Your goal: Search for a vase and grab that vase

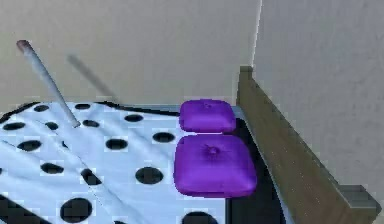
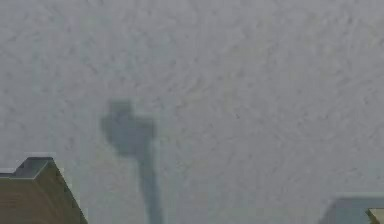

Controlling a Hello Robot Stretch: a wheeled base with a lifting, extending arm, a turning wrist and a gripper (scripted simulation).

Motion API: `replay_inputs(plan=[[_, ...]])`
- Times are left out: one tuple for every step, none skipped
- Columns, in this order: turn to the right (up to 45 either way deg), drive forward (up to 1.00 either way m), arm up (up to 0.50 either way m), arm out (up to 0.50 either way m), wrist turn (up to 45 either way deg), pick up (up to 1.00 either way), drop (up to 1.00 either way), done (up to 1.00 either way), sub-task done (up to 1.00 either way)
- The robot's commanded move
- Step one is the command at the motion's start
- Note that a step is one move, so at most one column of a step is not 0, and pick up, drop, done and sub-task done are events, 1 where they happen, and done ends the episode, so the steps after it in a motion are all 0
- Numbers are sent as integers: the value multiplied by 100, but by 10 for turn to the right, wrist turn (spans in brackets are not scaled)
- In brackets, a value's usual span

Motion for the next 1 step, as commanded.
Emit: replay_inputs(plan=[[-450,0,0,0,0,0,0,0,0]])
